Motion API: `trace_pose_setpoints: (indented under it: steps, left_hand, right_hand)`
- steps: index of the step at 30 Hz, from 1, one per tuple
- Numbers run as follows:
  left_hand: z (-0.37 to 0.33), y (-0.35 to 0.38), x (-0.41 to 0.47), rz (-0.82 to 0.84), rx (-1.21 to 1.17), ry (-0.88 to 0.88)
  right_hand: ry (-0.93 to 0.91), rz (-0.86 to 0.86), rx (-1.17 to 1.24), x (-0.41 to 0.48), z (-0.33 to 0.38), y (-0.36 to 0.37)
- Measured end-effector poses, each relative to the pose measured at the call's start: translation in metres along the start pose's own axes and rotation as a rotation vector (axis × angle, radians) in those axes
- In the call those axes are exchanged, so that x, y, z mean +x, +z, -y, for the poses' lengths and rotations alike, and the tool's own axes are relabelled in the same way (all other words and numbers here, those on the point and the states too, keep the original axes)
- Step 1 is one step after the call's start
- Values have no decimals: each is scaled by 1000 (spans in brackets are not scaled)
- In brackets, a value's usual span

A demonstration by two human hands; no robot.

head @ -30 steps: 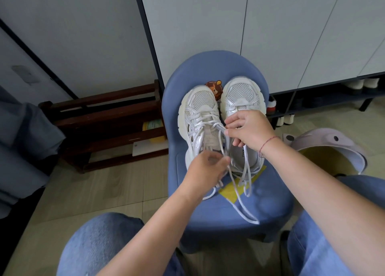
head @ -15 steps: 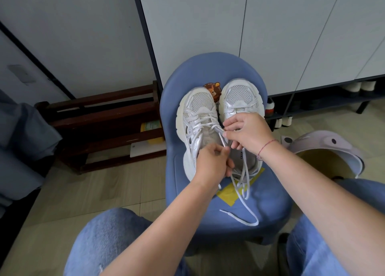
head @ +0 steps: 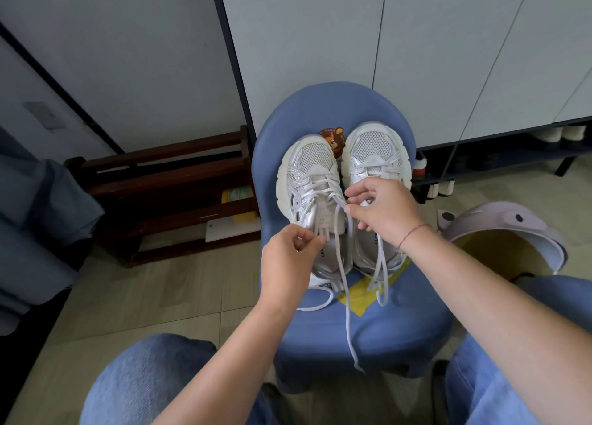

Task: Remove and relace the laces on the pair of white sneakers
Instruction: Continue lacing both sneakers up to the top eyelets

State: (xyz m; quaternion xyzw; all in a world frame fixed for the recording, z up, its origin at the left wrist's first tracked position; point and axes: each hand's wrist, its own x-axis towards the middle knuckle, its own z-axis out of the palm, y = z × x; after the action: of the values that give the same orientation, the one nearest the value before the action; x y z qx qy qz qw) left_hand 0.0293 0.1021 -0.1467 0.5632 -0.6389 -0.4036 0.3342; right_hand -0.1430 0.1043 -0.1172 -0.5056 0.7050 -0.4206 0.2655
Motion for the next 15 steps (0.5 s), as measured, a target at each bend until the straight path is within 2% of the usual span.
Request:
trace_pose_setpoints:
  steps: [4, 8, 12, 15]
  left_hand:
    - [4, -4, 2, -29, 16, -45]
    - [6, -4, 2, -16, 17, -71]
    - [6, -3, 2, 54, -52, -78]
    - [-5, -3, -7, 207, -327, -116]
  right_hand:
    - [-54, -22, -70, -17, 8, 6]
    - [54, 179, -203, -41, 10, 16]
    - [271, 350, 125, -47, 12, 23]
    - [396, 434, 519, -45, 20, 15]
